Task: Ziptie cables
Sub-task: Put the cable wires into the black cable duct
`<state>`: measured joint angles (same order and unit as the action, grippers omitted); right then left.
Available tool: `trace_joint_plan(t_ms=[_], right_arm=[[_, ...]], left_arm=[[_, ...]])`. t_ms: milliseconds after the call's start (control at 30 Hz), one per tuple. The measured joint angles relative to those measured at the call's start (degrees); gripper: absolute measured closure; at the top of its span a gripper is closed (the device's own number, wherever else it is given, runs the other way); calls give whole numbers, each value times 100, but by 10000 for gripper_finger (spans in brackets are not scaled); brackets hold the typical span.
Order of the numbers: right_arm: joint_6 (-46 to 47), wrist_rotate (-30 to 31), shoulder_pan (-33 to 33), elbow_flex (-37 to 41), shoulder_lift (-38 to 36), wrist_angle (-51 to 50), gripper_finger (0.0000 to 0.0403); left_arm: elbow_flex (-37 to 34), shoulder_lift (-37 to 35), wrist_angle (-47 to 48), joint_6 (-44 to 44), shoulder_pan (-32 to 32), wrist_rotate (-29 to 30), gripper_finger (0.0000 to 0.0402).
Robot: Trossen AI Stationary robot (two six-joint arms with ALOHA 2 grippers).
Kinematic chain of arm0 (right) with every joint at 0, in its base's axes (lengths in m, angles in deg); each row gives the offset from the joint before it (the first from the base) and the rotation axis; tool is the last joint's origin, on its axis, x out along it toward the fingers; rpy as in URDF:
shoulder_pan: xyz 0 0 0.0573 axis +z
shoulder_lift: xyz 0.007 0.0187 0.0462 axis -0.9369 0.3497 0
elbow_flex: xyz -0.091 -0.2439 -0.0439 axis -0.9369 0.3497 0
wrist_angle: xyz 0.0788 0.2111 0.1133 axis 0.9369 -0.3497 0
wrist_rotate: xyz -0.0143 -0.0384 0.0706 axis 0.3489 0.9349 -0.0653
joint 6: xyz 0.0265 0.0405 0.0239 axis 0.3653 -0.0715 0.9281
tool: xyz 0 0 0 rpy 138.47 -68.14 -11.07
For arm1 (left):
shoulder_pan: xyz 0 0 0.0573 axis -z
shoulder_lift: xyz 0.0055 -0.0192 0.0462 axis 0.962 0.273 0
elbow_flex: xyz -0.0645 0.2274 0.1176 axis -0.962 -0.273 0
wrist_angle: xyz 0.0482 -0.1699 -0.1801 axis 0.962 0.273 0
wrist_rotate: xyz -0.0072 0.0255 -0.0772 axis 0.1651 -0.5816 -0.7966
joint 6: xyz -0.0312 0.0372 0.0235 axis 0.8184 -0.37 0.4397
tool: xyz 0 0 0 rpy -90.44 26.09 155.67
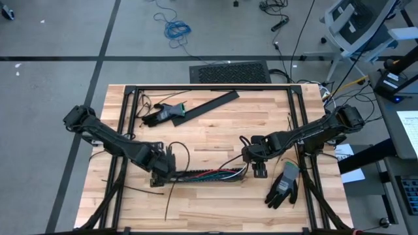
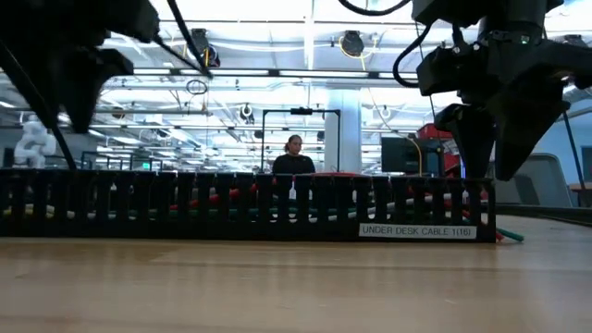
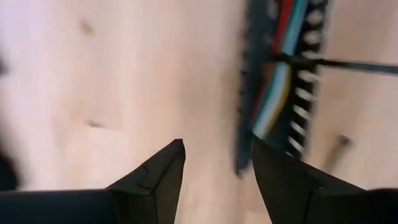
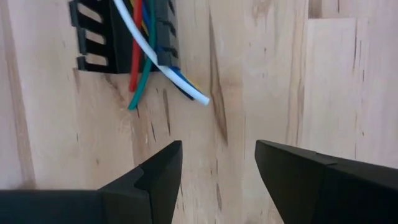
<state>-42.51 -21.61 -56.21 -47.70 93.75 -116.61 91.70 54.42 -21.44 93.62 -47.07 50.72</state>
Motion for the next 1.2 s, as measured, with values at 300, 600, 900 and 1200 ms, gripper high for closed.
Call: trace_joint_plan(t_ms=[300, 600, 900, 1200], right_arm=[[501, -7, 243, 116, -47, 13, 208], [1143, 499, 141, 52, -215, 1993, 327], [1842, 456, -239, 42, 627, 3651, 402], [2202, 226, -221, -15, 1253, 4166, 403]], left_arm=[[-779, -161, 149, 725, 816, 426, 214], [-960, -231, 37, 819, 828, 521, 214], [-960, -227, -906, 615, 334, 1143, 214], [-960, -224, -1412, 193, 33, 1433, 214]])
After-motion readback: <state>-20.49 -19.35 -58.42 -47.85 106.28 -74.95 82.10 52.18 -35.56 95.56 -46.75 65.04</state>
